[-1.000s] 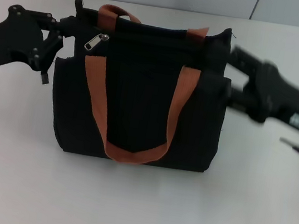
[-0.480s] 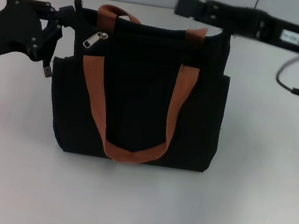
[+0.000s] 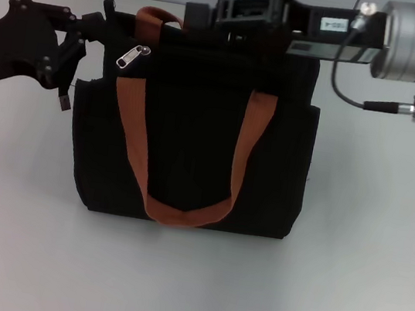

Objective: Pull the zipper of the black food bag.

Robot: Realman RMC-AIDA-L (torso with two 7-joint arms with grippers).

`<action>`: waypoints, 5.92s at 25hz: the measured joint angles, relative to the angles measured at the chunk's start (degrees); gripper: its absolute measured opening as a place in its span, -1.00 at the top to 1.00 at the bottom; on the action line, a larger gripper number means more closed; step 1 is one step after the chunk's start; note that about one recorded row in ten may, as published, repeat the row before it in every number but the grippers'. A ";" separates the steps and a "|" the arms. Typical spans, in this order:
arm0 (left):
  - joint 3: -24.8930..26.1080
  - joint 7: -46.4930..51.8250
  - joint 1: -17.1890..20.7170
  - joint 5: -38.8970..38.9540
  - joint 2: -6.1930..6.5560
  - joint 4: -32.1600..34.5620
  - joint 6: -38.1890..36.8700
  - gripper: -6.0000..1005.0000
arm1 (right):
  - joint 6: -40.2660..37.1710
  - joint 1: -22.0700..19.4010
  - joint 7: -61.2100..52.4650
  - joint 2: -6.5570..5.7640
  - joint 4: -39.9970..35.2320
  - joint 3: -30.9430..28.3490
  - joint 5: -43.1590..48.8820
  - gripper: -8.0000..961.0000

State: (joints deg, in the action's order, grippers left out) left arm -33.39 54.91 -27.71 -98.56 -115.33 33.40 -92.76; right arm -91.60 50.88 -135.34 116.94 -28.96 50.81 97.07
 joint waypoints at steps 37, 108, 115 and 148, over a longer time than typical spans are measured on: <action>0.36 -1.56 0.00 0.80 -1.33 0.00 -3.12 0.94 | 13.19 2.43 -11.31 2.47 0.34 10.64 -0.04 0.29; 0.43 1.65 -3.25 3.72 -2.70 -0.02 -3.09 0.94 | 16.89 4.36 -9.36 2.89 2.07 12.47 -1.91 0.62; 0.43 2.12 -3.14 3.78 -2.71 0.00 -3.39 0.94 | 17.32 4.50 -9.27 2.94 2.23 12.66 -1.99 0.74; 1.81 1.80 0.00 6.79 -1.99 -0.41 -3.98 0.93 | 20.41 -5.29 -10.60 2.25 -12.27 20.02 -0.56 0.98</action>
State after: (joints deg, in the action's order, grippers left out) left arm -31.58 56.70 -27.72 -91.78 -117.32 32.99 -96.74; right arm -71.19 45.59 -145.94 119.19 -41.23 70.83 96.51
